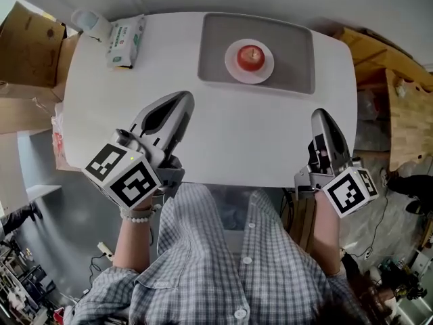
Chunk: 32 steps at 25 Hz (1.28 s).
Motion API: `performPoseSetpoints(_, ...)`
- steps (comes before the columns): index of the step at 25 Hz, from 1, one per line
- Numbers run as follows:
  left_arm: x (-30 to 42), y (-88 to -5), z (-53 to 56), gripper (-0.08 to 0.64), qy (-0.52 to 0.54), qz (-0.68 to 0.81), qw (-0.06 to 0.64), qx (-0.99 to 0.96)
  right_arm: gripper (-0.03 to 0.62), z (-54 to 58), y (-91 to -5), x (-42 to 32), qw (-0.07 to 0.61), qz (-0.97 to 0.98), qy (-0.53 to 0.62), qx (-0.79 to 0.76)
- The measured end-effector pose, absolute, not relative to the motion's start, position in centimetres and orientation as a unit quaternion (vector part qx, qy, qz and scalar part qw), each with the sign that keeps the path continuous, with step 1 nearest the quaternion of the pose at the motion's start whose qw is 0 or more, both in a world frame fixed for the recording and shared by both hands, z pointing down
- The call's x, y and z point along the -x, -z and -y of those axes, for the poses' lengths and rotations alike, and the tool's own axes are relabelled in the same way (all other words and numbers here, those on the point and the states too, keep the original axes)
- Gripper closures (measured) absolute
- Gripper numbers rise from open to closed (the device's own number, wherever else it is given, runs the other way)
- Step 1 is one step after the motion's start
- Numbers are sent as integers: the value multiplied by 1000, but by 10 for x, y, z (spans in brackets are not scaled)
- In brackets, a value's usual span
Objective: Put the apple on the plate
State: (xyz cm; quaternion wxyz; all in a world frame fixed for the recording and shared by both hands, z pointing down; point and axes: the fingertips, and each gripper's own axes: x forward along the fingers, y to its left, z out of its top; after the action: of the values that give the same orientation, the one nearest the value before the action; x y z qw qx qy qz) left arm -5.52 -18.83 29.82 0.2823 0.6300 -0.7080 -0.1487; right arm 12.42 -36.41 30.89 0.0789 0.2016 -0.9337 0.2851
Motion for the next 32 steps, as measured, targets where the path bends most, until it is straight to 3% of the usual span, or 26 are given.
performPoseSetpoints(12,42,-282,181,551,135,711,236,-649,561,331,-264,-109,57,972,-172,-149)
performPoseSetpoints(32,31,-285,191,551,98,711,224,-660,563,334,-269,-101,68,971,-173,-153)
